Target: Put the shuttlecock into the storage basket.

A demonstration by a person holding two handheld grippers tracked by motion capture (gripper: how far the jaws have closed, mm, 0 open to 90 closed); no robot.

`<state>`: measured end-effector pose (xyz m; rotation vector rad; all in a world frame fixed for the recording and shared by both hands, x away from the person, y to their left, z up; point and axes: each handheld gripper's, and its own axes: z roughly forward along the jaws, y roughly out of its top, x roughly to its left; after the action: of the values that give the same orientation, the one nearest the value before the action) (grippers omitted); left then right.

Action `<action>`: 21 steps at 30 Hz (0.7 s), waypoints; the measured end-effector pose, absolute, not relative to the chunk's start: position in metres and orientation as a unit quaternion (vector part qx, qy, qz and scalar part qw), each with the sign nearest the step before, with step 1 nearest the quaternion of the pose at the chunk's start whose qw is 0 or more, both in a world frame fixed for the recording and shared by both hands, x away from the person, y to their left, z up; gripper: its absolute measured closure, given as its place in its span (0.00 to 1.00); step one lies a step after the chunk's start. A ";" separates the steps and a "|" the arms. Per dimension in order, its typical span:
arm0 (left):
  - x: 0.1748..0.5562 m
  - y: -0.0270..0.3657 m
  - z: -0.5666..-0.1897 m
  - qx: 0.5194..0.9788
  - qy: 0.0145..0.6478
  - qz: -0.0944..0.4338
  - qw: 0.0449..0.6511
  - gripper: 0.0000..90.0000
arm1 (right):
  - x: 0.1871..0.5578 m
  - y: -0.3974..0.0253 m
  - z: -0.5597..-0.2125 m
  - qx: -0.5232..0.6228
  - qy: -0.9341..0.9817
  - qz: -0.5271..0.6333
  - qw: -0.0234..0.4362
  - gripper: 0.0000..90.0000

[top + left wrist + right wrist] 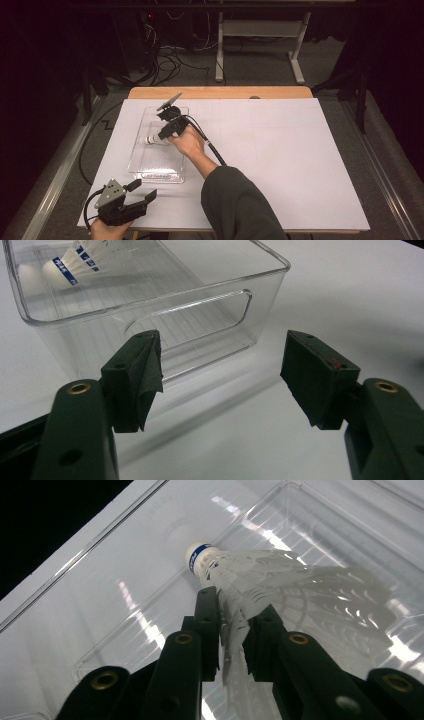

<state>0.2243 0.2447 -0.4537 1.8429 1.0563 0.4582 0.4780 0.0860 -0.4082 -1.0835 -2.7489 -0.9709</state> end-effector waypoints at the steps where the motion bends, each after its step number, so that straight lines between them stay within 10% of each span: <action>1: 0.224 0.245 -0.454 0.751 0.430 0.187 0.465 0.37 | 0.478 0.086 -0.409 -0.349 -0.883 -0.313 0.018 0.89; 21: 0.224 0.245 -0.453 0.751 0.430 0.187 0.465 0.37 | 0.477 0.080 -0.399 -0.357 -0.889 -0.287 0.006 0.80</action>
<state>0.2242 0.2452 -0.4535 1.8437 1.0566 0.4590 0.4770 0.0798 -0.3991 -1.1161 -2.7823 -0.8996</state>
